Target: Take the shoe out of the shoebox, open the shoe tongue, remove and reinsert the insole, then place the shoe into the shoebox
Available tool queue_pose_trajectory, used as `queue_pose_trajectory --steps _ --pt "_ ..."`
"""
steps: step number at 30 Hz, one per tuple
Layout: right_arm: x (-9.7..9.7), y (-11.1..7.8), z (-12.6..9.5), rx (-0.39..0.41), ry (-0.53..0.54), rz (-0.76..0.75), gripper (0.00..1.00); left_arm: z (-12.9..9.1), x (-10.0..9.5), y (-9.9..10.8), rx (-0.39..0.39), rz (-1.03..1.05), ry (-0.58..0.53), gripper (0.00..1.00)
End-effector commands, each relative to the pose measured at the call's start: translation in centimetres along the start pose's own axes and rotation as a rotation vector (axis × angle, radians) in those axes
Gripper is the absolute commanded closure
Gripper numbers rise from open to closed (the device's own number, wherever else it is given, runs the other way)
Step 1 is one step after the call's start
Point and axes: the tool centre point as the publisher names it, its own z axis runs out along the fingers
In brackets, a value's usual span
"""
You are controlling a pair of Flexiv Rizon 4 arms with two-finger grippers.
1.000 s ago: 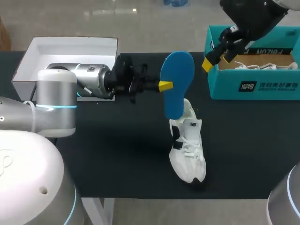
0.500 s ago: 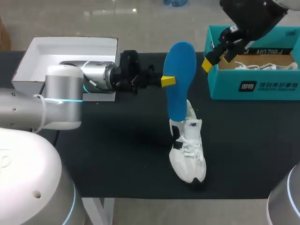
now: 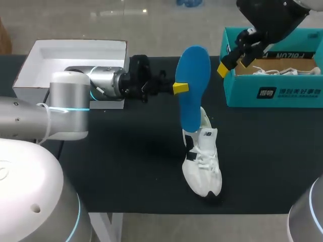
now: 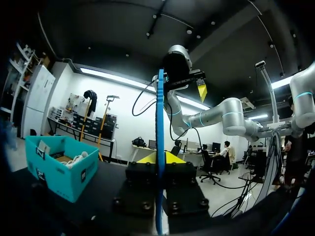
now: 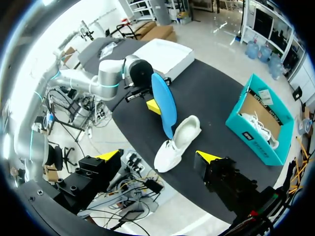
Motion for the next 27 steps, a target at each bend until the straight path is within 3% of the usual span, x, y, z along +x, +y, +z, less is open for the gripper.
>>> queue_pose_trajectory --steps 1,5,10,17,27 --pt "-0.1 0.2 0.1 0.004 0.0 0.001 0.0 0.0 -0.1 0.1 0.0 -0.001 0.002 1.0" --pt "-0.1 0.2 0.1 0.004 0.0 0.001 0.0 0.3 -0.6 0.2 -0.03 -0.136 -0.001 1.0" --pt "-0.1 0.2 0.1 0.004 0.0 0.001 0.0 0.2 -1.1 -0.4 -0.004 -0.275 -0.017 1.0" --pt "-0.1 0.2 0.1 0.004 0.0 0.001 0.0 -0.3 -2.3 1.5 0.013 -0.5 -0.118 1.0" --pt "-0.1 0.2 0.1 0.004 0.0 0.001 0.0 -0.7 -2.5 1.5 0.042 -0.599 -0.173 1.0"
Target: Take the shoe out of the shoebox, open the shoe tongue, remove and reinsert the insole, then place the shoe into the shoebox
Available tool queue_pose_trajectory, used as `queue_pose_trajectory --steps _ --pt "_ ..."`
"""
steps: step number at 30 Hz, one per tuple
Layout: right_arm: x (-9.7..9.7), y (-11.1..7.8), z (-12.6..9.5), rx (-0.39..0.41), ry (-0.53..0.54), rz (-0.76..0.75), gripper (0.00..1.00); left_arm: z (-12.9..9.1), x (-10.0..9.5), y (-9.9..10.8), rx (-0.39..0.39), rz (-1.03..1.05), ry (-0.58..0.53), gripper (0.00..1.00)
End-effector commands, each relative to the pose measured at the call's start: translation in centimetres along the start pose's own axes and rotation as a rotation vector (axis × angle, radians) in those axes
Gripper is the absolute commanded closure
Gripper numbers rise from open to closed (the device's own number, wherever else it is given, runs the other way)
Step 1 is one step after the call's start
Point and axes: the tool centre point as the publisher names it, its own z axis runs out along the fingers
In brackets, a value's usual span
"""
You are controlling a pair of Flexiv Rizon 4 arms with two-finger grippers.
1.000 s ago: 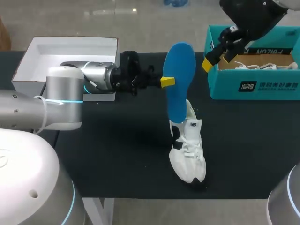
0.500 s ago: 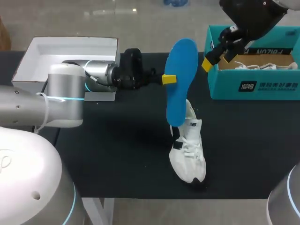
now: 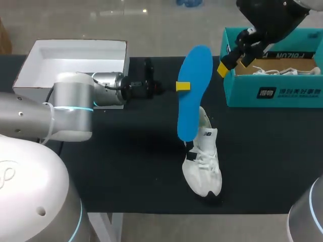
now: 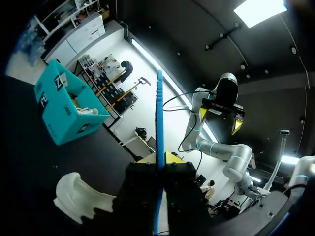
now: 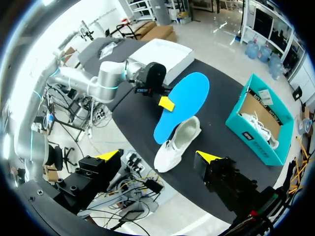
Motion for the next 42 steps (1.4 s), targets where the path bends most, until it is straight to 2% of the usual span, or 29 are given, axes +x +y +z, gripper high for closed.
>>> queue_pose_trajectory --steps 1,6,12,25,42 --pt "-0.1 0.1 0.1 0.003 0.001 0.001 0.0 0.0 0.6 0.1 0.019 -0.025 -0.019 1.0" --pt "-0.1 0.1 0.1 0.003 0.001 0.001 0.0 -0.2 -0.7 -0.4 0.037 -0.106 -0.042 1.0" --pt "-0.1 0.1 0.1 0.003 0.001 0.001 0.0 -0.5 -3.4 -1.9 0.063 -0.209 -0.064 1.0" --pt "-0.1 0.1 0.1 0.003 0.001 0.001 0.0 0.1 -7.0 -3.0 0.046 -0.286 -0.127 1.0" --pt "-0.1 0.1 0.1 0.003 0.001 0.001 0.0 0.0 -7.5 -2.9 0.069 -0.291 -0.1 1.0"
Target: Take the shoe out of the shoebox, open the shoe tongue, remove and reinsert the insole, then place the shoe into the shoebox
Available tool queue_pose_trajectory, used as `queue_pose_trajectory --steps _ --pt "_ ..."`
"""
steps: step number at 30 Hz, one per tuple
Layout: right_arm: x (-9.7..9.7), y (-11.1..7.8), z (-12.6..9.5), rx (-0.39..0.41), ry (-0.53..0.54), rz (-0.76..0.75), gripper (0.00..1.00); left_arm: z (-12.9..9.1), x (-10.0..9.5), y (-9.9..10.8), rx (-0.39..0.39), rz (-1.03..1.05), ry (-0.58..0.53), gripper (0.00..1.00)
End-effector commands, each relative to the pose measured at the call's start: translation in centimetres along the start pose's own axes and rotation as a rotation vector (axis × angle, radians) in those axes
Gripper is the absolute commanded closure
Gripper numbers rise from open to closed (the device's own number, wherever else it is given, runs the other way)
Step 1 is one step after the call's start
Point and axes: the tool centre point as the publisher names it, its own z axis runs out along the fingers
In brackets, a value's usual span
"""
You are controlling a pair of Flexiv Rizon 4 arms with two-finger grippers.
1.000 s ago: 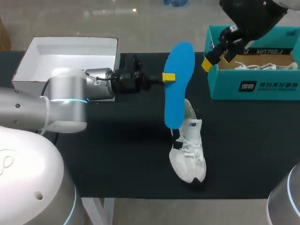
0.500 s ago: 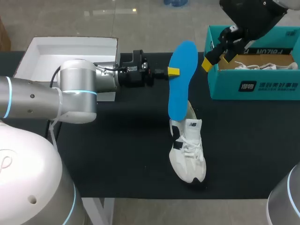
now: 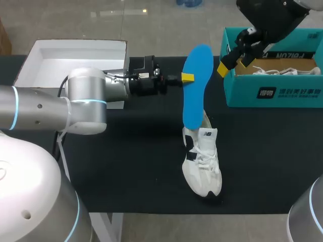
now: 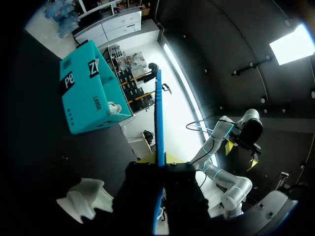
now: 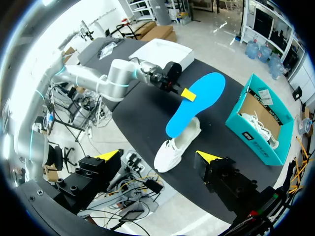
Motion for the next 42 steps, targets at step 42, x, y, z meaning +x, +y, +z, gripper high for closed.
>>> queue_pose_trajectory --steps 42 --pt "1.8 -0.5 1.9 0.014 -0.155 0.174 0.0 0.1 -0.1 0.0 -0.003 0.0 0.002 1.0"
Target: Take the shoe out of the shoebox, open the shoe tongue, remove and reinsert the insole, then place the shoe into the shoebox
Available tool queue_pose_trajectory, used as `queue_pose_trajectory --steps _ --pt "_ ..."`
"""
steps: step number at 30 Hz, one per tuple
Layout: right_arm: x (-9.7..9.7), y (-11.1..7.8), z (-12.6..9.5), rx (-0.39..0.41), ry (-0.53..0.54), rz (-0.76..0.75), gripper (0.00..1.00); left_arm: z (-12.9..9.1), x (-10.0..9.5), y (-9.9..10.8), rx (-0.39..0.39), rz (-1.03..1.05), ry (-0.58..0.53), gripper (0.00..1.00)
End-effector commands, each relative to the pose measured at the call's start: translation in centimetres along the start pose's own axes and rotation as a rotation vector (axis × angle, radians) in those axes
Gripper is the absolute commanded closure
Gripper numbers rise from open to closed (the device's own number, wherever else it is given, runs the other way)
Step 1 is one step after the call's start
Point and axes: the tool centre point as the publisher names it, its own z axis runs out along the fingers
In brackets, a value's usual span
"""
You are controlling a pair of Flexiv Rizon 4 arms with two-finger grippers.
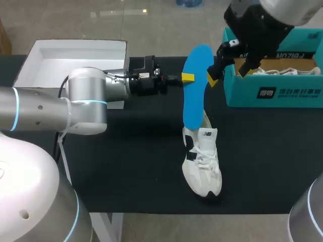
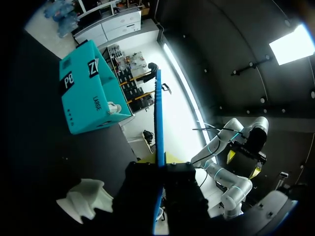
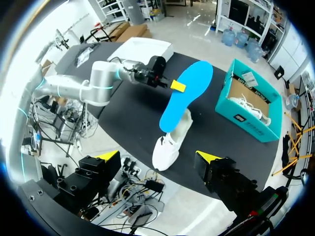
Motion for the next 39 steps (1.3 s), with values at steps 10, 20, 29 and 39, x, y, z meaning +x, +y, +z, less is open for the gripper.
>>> queue_pose_trajectory --steps 10,20,29,39 --pt "0.0 0.3 0.1 0.005 -0.001 0.0 0.0 -0.6 3.8 -0.2 -0.05 0.452 0.039 1.0" --pt "0.0 0.3 0.1 0.005 -0.001 0.0 0.0 -2.4 6.3 1.7 -0.035 0.805 0.023 1.0" --pt "0.0 0.3 0.1 0.005 -0.001 0.0 0.0 -2.6 5.5 5.0 0.021 1.009 -0.009 1.0" --pt "0.0 0.3 0.1 0.005 -0.001 0.0 0.0 -2.3 4.9 6.1 -0.011 0.956 -0.013 1.0"
